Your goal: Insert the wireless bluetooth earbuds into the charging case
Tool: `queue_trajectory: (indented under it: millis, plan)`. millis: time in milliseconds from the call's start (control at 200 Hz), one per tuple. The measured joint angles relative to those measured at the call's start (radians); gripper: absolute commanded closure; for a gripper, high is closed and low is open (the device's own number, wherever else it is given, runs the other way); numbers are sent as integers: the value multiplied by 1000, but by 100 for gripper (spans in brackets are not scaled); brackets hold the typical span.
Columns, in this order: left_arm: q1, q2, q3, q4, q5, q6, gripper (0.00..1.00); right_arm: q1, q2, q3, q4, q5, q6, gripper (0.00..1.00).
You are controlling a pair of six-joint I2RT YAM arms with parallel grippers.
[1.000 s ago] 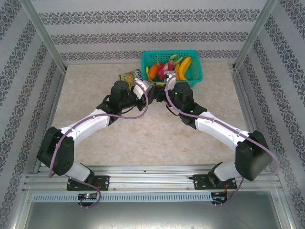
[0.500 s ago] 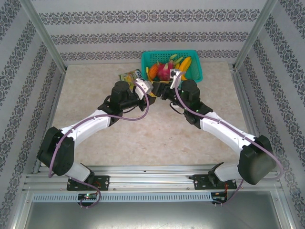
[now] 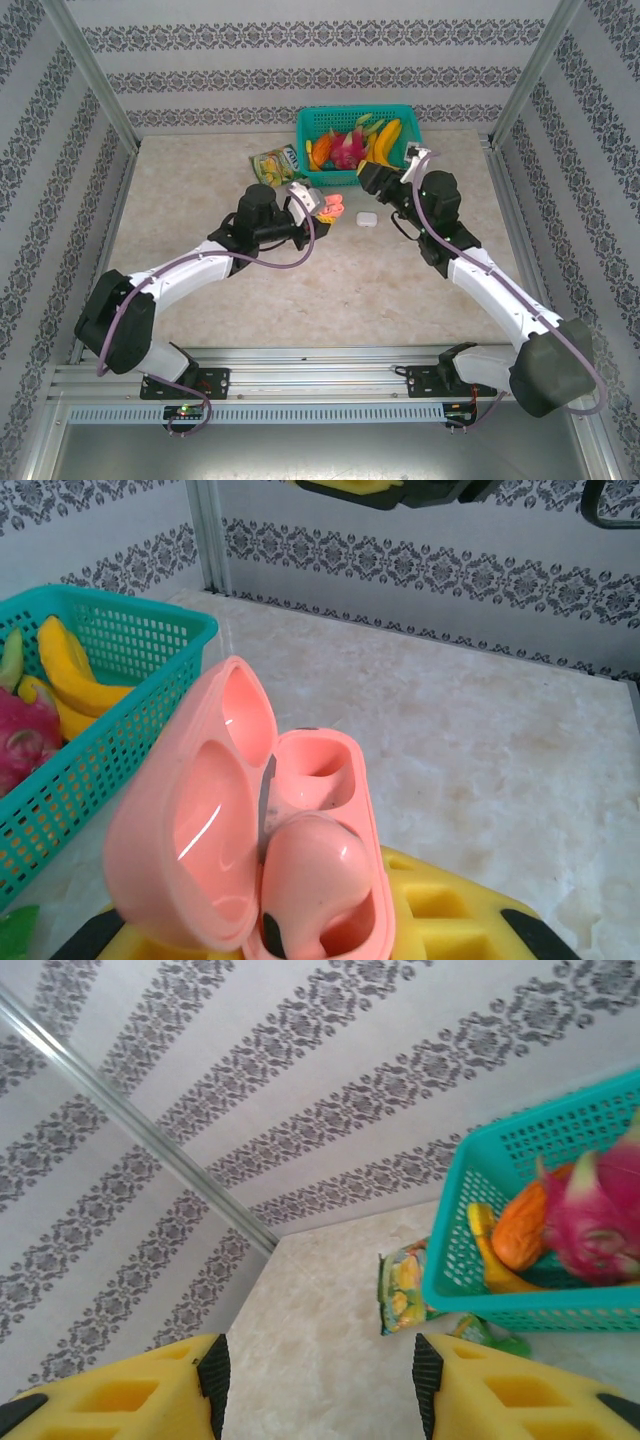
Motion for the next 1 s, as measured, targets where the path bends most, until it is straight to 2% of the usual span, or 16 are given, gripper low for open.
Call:
queue_trajectory:
  millis: [250, 460, 779, 999]
  plan:
    - [14, -89, -96, 32, -68, 11, 100, -31, 17, -27, -82, -6, 17, 45]
    - [64, -185, -197, 71, -136, 14, 100, -17, 162, 39, -206, -27, 5, 46]
    - [173, -326, -335, 119, -249, -2, 100, 154, 500, 366, -478, -9, -92, 47]
    - [224, -408, -404, 128, -323, -23, 100, 242, 746, 618, -658, 67, -127, 45]
